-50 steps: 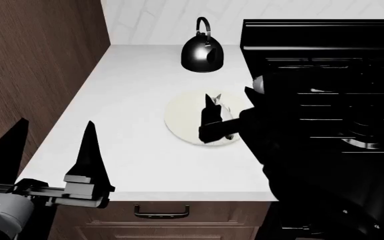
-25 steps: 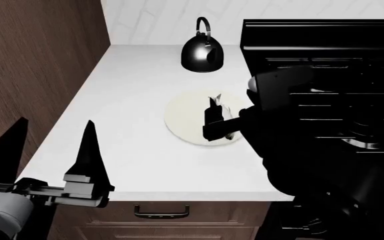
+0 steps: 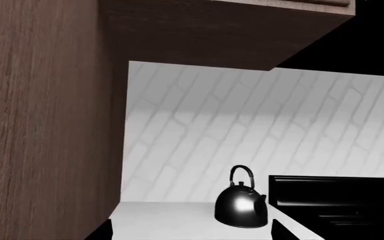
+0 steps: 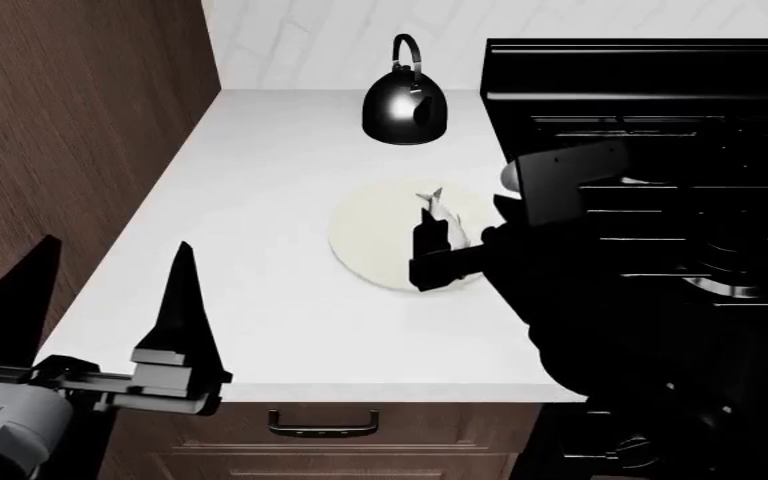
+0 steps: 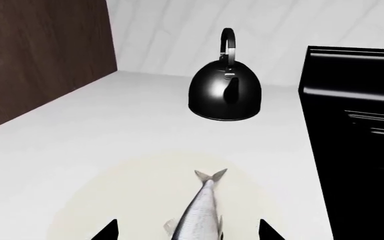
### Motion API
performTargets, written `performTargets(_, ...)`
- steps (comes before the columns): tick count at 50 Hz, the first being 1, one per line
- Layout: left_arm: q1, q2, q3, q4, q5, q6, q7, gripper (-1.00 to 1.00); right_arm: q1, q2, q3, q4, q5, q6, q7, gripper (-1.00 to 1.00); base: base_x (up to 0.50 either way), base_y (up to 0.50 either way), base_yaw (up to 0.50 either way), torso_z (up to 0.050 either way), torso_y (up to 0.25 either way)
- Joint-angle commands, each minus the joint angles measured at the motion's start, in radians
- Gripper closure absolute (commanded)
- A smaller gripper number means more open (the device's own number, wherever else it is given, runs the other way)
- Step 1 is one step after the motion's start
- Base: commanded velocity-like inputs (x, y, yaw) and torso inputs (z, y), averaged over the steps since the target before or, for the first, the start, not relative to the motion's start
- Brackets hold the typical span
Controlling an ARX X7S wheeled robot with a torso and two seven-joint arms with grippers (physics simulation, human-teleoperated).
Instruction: Pick the fish from the counter and place it in the microwave.
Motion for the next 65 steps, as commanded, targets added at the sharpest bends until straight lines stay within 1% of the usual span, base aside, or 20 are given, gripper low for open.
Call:
performTargets(1,-0.01,-0.007,0.01,0.003,-0.005,-0.007,-0.008,-1.0,-0.006,0.002,0.012,-0.005,0.036,0.015,0.006,-1.0,0.0,0.0,0.0,0.0,0.0)
performTargets(19,0.001,-0.014,0.01,-0.004,-0.003,0.012,-0.01,-1.0,-0.021,0.002,0.014,0.03,0.034,0.004,0.009,-1.0,0.0,0.0,0.0,0.0,0.0)
performTargets(40,0.002,-0.022,0.015,-0.007,-0.007,0.021,-0.018,-1.0,-0.021,-0.021,0.005,0.099,0.051,0.002,-0.01,-1.0,0.0,0.0,0.0,0.0,0.0)
performTargets(65,0.014,-0.029,0.016,-0.016,-0.008,0.043,-0.019,-1.0,0.018,-0.042,-0.004,0.184,0.072,0.031,-0.009,-1.0,0.0,0.0,0.0,0.0,0.0)
